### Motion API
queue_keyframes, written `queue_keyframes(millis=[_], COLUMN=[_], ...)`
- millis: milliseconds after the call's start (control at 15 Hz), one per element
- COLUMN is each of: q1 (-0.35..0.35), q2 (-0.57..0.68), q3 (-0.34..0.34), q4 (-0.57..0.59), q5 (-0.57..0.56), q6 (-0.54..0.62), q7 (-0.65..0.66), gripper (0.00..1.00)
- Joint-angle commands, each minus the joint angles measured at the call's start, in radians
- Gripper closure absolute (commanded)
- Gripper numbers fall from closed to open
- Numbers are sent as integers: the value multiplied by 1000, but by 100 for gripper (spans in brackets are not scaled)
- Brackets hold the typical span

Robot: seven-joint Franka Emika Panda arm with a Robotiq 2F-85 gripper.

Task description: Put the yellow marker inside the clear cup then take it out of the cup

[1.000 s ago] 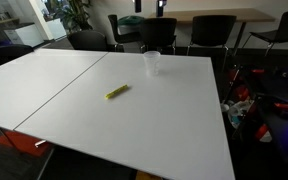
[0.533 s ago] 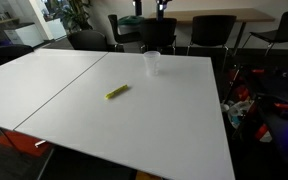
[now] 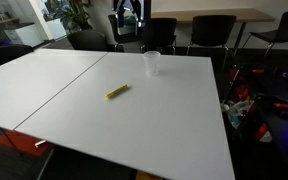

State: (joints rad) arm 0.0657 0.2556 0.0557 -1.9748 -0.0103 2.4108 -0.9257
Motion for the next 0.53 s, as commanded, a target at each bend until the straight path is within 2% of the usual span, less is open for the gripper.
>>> queue_keyframes(millis=[0, 467], q1=[-60, -70], q2=[131, 328], q3=[53, 49], q4=[139, 337], q5=[61, 0], q6=[7, -59], q7=[-103, -49], gripper=[0, 0])
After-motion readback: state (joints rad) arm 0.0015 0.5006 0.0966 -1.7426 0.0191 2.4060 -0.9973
